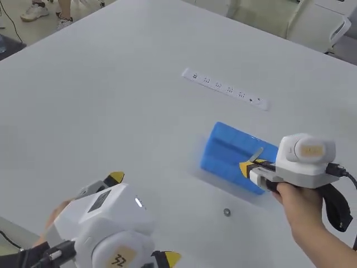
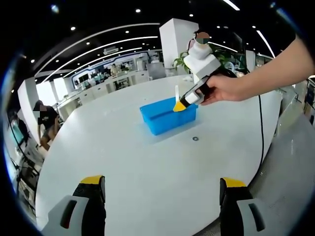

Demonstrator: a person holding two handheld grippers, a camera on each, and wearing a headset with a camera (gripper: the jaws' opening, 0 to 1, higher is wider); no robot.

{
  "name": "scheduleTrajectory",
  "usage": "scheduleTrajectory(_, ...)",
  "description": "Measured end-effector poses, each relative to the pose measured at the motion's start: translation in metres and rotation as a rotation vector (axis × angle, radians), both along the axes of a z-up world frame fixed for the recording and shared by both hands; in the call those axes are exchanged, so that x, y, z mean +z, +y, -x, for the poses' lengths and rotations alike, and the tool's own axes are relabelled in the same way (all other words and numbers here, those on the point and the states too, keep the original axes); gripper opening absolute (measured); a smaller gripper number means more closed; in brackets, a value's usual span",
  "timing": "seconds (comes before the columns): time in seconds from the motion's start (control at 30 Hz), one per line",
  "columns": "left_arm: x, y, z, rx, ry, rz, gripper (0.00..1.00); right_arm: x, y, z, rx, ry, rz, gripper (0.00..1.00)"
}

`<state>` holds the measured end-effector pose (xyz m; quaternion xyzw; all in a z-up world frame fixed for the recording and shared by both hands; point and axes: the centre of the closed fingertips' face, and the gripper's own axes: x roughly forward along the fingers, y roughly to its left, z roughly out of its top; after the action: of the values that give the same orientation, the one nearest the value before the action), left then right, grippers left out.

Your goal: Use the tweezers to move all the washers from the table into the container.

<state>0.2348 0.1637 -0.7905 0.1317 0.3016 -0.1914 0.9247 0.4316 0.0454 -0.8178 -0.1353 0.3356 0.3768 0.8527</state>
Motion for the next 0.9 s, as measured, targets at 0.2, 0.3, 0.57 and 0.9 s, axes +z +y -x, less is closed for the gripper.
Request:
scheduleTrajectory(0.2,0.001,0.0,0.0,-0.001,-0.003,-0.004,0.99,0.011,-0.001,0.0,-0.009,-0.01,-0.032,0.03)
scheduleTrajectory(0.3,0.001,-0.001,0.0,-0.002,-0.004,-0.005,0.99,0.021,-0.001,0.002,-0.014,-0.015,-0.052,0.03)
scheduleTrajectory(0.57,0.002,-0.002,0.0,-0.008,-0.012,-0.014,0.99,0.042,-0.003,0.009,-0.039,-0.043,-0.096,0.03)
scheduleTrajectory(0.9,0.003,-0.002,0.0,-0.009,-0.016,-0.017,0.99,0.066,-0.005,0.022,-0.043,-0.073,-0.153,0.03)
